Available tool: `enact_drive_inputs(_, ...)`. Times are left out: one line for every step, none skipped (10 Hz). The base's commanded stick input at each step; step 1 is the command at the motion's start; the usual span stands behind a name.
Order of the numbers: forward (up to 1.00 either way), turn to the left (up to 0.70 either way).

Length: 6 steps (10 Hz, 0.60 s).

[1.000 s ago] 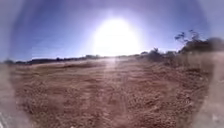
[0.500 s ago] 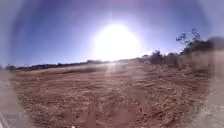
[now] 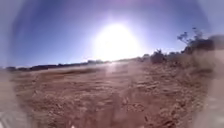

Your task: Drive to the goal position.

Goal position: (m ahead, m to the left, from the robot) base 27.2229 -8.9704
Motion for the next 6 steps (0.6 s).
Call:
enact_drive_inputs(0.50, 0.00)
enact_drive_inputs(0.50, 0.00)
enact_drive_inputs(0.50, 0.00)
enact_drive_inputs(0.50, 0.00)
enact_drive_inputs(0.50, 0.00)
enact_drive_inputs(0.50, 0.00)
